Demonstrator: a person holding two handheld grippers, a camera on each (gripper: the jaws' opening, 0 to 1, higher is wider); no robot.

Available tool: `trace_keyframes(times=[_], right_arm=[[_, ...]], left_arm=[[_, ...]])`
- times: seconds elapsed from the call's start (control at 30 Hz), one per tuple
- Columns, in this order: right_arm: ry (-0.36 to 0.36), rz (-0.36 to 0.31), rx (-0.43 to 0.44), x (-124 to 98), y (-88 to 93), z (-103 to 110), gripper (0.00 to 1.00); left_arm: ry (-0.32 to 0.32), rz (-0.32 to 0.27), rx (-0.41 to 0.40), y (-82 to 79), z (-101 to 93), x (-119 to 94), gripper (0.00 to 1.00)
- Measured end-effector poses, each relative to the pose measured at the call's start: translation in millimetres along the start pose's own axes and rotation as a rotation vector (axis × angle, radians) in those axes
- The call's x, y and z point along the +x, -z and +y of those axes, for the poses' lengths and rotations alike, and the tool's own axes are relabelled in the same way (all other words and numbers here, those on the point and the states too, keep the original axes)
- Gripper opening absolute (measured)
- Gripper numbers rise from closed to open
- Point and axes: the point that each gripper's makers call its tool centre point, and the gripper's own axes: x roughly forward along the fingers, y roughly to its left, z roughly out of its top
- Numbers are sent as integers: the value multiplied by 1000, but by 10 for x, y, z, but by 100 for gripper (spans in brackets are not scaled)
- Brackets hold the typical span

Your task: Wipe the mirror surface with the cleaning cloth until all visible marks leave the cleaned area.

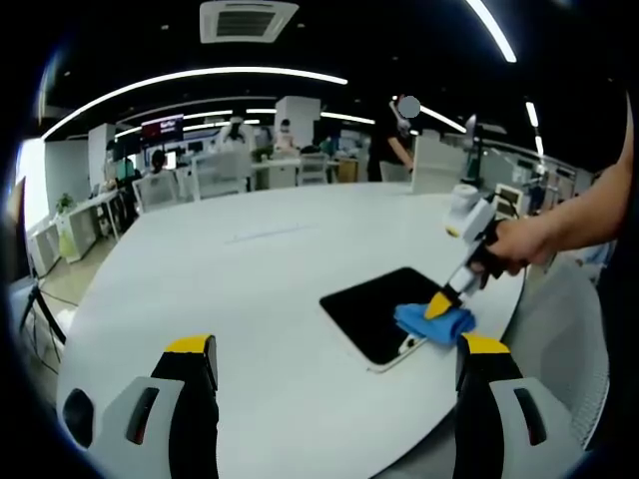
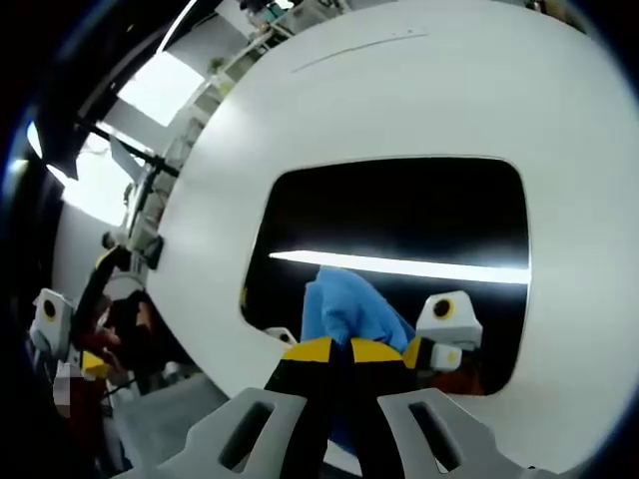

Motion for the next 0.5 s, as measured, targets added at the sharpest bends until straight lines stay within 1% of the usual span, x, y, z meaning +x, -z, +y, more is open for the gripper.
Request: trace_keyframes(times=[0.5], right_arm=[[8,1,-3,25,-45,6,0]], left_arm=[[-4,2,-8,35,-20,-1,100]])
